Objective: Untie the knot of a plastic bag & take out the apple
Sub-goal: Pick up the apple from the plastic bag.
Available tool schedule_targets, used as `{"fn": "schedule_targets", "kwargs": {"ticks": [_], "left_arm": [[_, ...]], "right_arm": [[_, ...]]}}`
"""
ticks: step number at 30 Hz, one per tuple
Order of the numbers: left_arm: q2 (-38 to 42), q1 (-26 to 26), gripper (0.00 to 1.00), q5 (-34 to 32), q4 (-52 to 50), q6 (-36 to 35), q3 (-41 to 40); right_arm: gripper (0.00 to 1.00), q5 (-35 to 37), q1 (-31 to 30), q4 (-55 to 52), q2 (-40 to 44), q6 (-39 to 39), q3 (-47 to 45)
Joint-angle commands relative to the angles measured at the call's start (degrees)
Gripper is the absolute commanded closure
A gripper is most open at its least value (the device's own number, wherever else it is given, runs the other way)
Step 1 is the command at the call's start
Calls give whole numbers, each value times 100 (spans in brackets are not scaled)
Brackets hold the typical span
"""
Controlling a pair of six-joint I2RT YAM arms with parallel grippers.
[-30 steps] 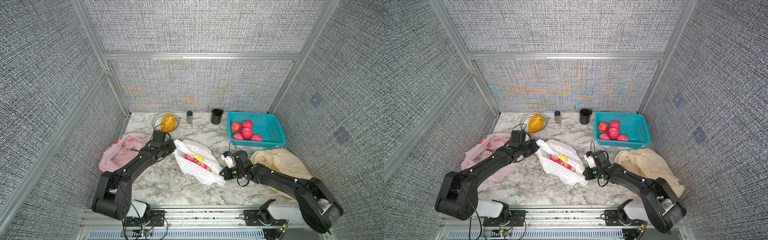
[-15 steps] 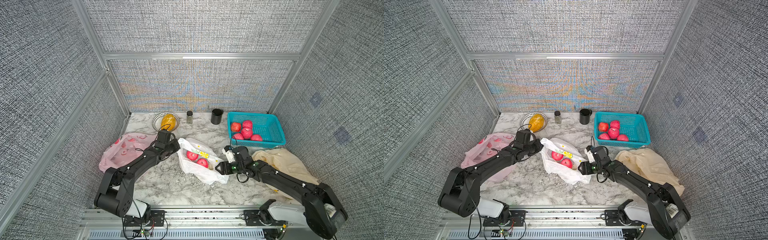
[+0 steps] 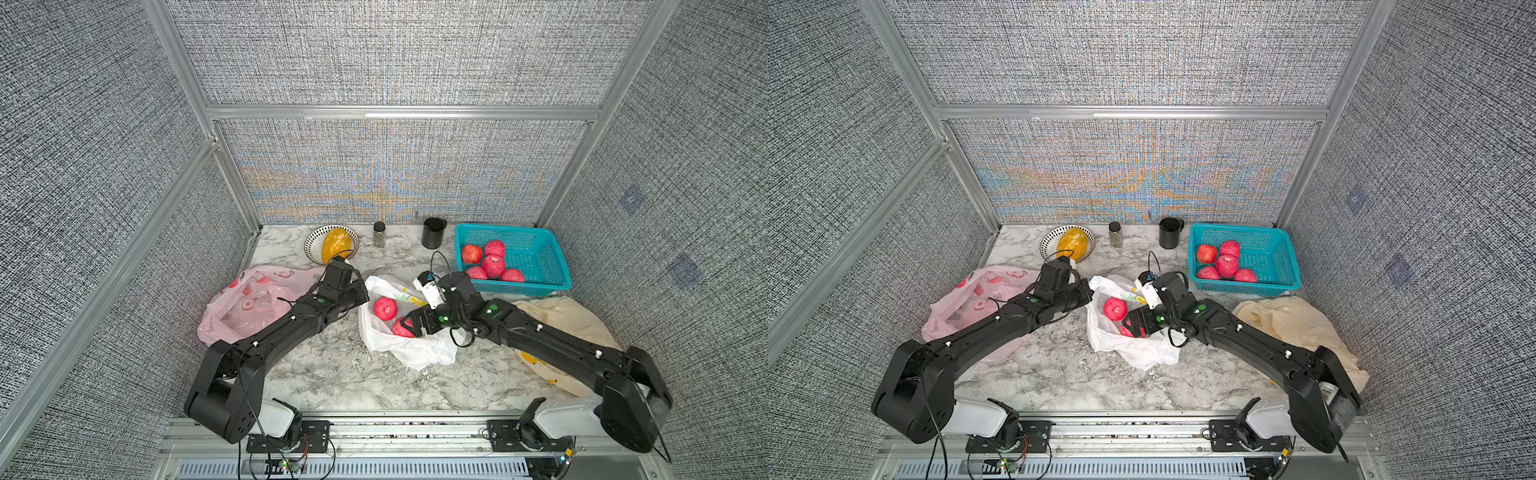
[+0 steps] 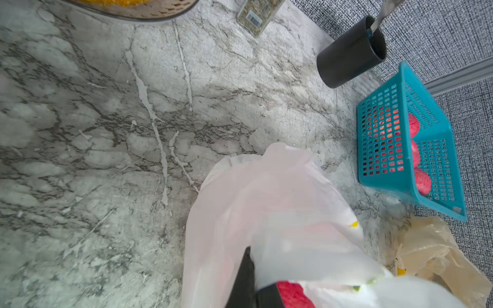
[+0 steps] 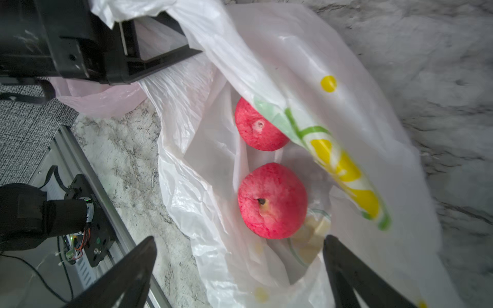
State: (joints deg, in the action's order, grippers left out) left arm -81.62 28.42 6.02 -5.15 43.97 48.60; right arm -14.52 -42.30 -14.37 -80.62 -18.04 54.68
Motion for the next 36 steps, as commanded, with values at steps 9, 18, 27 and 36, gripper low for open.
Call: {"fn": "schedule_targets", "kwargs": {"ticks": [9,18,27,36], "left_arm": [[77,150,92,-79,-74,106,-250],[62,168,92,-92,-65,121,-272],[80,163,92,-110,-92,103,-267],[28,164,92,-118,-100,86,-272]], "right_arm": [[2,494,-106,628,-1177,113,167],[2,690,-299,646,-1631,62,98],[25,762,-323,771,-1781,64,101],[39,554,-324,961,-1108,68,-84]]}}
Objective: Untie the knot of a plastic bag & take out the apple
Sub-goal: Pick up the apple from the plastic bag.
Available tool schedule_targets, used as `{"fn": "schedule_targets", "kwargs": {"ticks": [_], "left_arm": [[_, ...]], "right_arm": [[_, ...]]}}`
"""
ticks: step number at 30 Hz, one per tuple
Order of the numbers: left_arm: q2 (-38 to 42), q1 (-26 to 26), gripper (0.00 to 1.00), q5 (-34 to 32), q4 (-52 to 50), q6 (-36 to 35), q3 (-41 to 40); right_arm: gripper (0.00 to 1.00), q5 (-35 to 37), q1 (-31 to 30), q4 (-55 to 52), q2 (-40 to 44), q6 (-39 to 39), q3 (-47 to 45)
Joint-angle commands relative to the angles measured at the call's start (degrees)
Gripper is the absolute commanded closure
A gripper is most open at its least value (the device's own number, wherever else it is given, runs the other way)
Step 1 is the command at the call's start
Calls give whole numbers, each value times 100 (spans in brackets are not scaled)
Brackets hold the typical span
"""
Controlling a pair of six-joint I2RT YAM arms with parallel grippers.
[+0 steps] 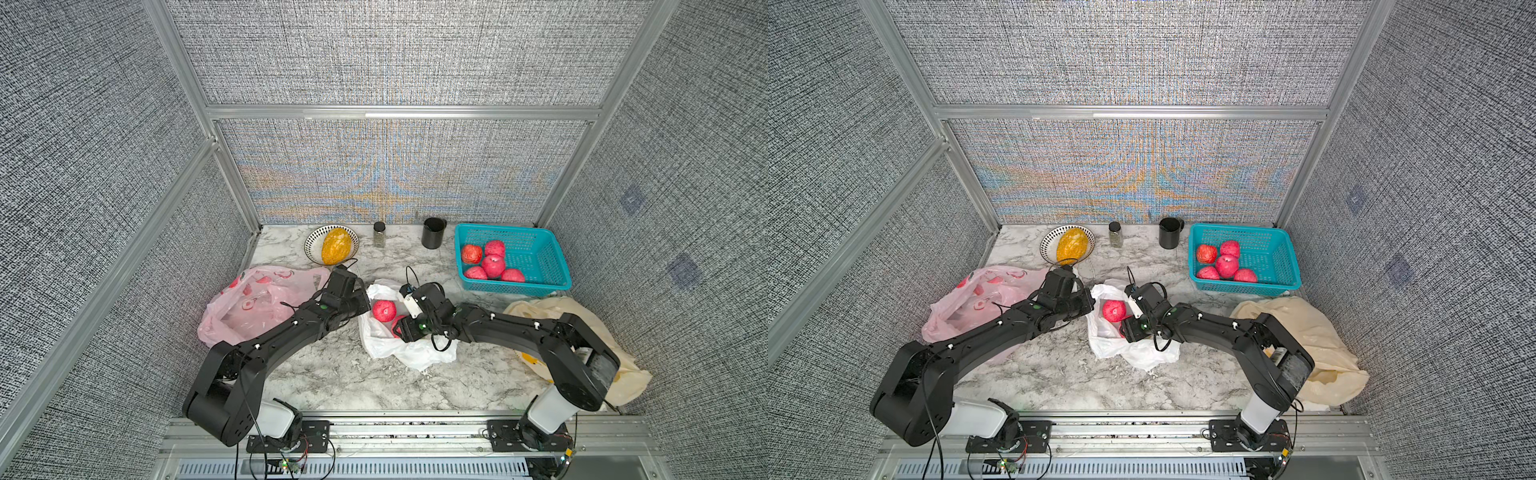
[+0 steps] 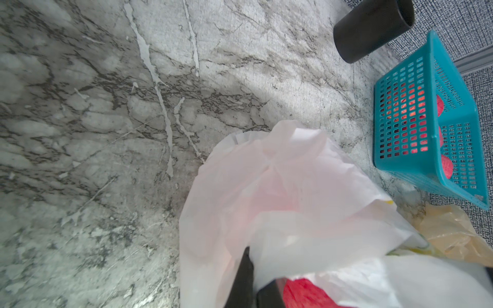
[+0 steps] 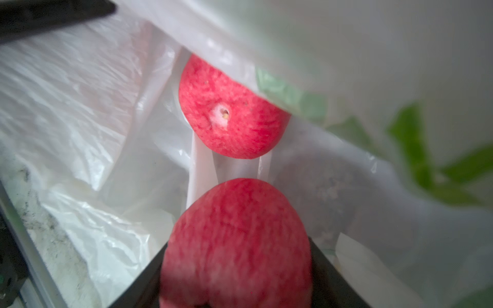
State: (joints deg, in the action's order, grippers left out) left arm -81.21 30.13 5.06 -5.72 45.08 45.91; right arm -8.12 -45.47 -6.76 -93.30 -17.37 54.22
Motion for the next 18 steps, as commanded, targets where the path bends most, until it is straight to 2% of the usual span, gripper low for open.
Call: {"fn": "schedule_targets", "kwargs": {"ticks": [1,8,11,14,18], "left_arm": [[-9,-5,92,-19,-44,-24,-3],[9,-7,92,-49,-92,-60,6],[17,-7,92,-56,-122,-95,28],[10,-7,92,-56,-139,-141,58],[10,-7,92,-47,-158,-201,98]], "right_arm": [[39,-106,-7,261,274,2,-74],[39,-246,-10,501,922,5,-189],[39,-163,71,271,1266,13,-65],[39,-50,457,0,1656,40,44],[38,135,1568,-128,1972,173,127]]}}
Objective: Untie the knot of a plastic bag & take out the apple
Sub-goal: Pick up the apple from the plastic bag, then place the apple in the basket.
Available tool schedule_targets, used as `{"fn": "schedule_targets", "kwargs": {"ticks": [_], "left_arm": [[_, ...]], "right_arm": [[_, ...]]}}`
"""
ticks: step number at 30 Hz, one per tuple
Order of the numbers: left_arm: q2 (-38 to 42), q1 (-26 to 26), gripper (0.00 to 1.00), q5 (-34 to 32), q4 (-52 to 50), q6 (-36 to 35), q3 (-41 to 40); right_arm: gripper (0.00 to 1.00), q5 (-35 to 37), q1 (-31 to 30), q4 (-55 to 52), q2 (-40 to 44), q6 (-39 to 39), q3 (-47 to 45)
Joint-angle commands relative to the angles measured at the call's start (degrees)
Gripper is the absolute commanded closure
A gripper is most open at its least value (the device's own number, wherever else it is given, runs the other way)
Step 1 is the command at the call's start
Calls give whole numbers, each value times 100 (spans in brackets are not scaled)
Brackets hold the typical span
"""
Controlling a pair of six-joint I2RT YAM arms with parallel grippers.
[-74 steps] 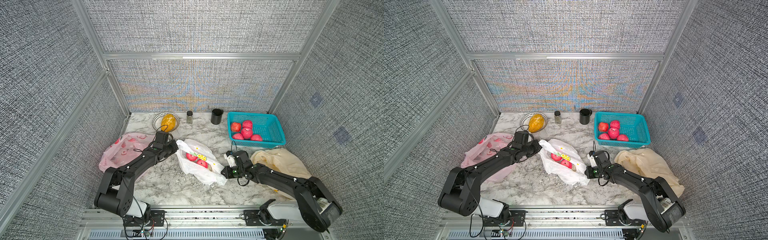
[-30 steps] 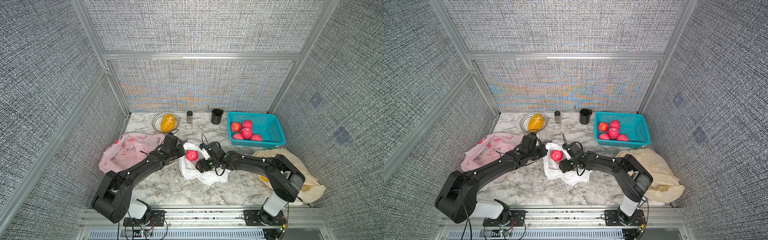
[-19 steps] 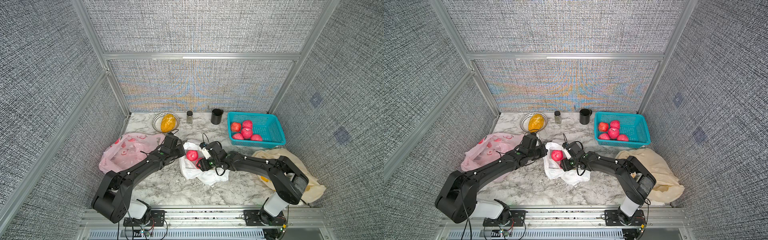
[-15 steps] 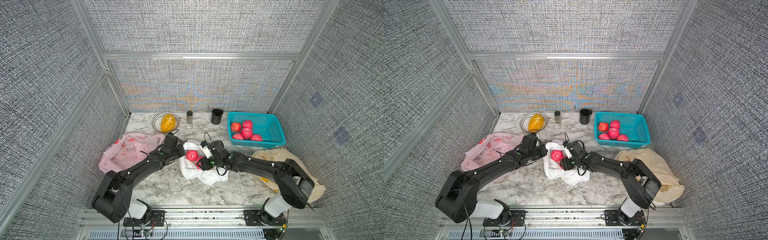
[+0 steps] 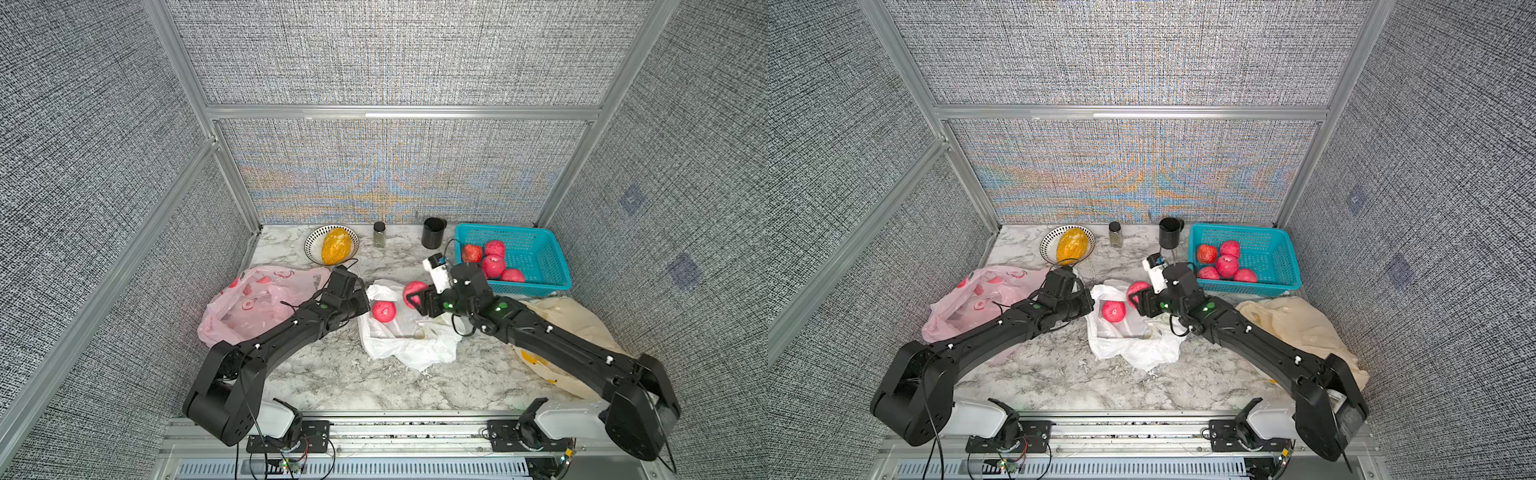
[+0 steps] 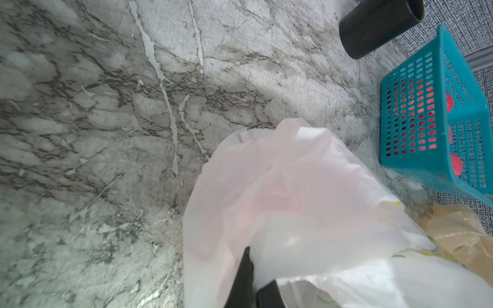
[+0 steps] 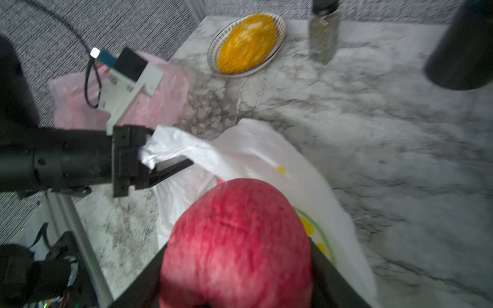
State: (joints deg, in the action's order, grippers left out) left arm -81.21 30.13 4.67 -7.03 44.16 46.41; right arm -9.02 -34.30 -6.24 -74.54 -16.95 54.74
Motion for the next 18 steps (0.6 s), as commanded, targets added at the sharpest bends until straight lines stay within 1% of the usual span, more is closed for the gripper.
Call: {"fn": "schedule_targets", "kwargs": {"ticks": [1,4,7,10,14,18], "left_arm": [[11,-5,92,-3,-27,-126,52],[-24,2,92,33,-10,-136,88],[-92,2,92,89,-10,-162,156],[-80,10,92,101,-26,-184,176],[-43,11,92,105,-72,-224,214],[-60,19,92,113,-106,-255,265]], "right_arm": [[38,269,775,-231,83,184,155],[37,359,1666,-187,-177,283,416],[37,439,2218,-48,-604,413,695],[37,541,2659,-17,-1093,485,903],[37,681,3114,142,-1619,557,948],[36,399,3426,304,-2129,562,1001]]}}
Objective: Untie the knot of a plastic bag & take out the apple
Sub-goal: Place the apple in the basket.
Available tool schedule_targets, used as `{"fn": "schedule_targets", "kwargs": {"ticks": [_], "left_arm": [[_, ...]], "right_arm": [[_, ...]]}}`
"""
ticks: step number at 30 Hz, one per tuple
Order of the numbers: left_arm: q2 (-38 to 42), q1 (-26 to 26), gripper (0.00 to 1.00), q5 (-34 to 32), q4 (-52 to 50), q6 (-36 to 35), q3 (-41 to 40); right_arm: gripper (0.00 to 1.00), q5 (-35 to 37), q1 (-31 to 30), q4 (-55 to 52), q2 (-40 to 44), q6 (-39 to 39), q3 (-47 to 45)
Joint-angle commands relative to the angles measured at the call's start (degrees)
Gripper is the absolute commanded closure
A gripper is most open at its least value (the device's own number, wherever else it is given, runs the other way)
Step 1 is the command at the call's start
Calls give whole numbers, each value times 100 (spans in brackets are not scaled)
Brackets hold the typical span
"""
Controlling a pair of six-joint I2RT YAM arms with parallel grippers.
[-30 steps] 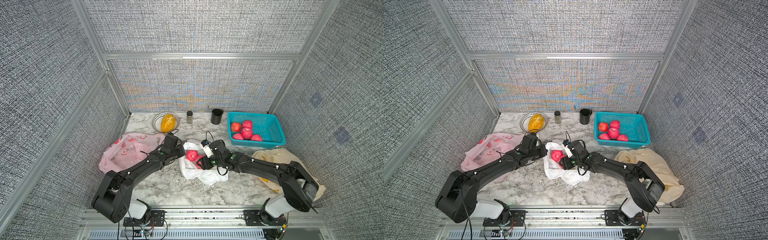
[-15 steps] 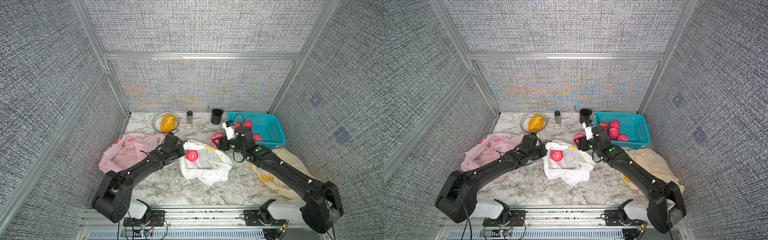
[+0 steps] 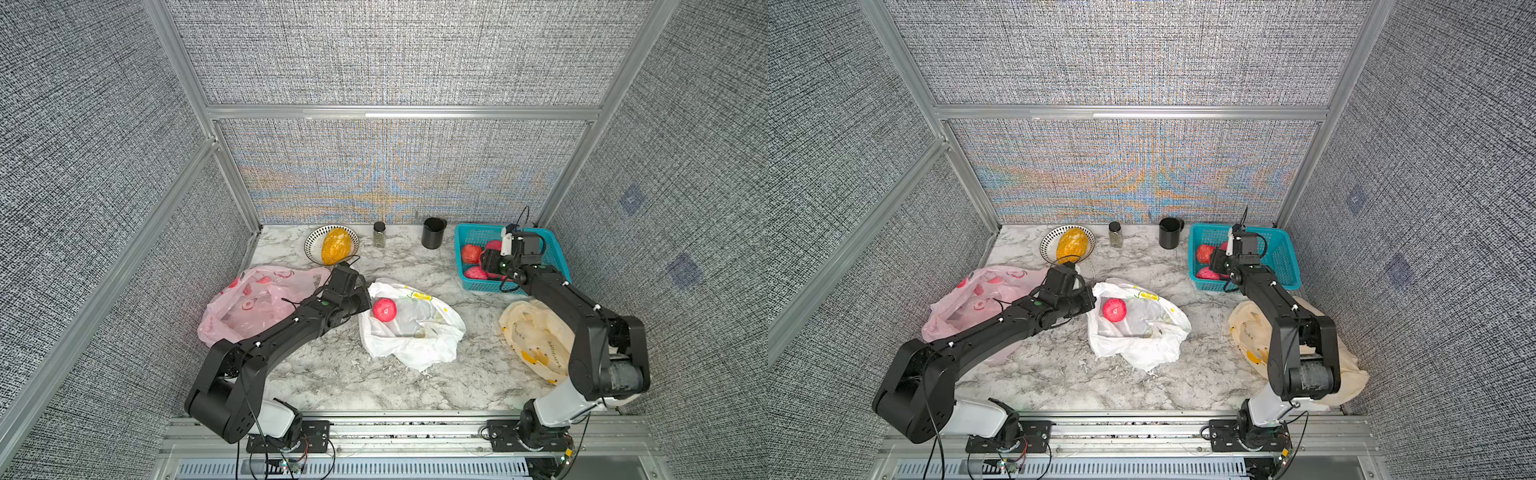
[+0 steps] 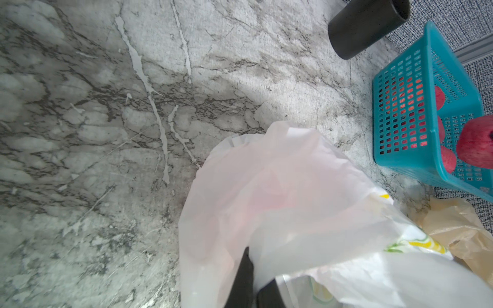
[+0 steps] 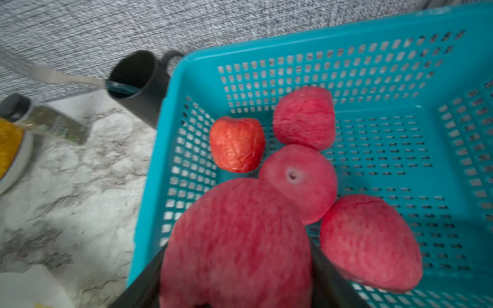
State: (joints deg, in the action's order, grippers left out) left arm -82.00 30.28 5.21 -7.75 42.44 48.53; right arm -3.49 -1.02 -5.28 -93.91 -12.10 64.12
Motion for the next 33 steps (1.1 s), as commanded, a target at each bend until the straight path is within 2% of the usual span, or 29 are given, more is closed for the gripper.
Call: {"fn": "schedule_targets", "kwargs": {"ticks": [1,8,15,27,33], "left_arm": [[10,4,92,59,-34,-84,58],[-16,17,92,68,-34,-79,77],[-42,35,92,72,-25,-79,90],[-128,93,92,59,-8,-69,146],[-163,106,92,45,-7,-67,167]], "right_arm": [[35,-175,110,227,-304,97,83],[31,-203,181,360,-771,128,118],[15,-228,188,375,-743,136,58],[2,-449,90,227,16,216,32],[2,-983,-438,89,743,225,-74]]}}
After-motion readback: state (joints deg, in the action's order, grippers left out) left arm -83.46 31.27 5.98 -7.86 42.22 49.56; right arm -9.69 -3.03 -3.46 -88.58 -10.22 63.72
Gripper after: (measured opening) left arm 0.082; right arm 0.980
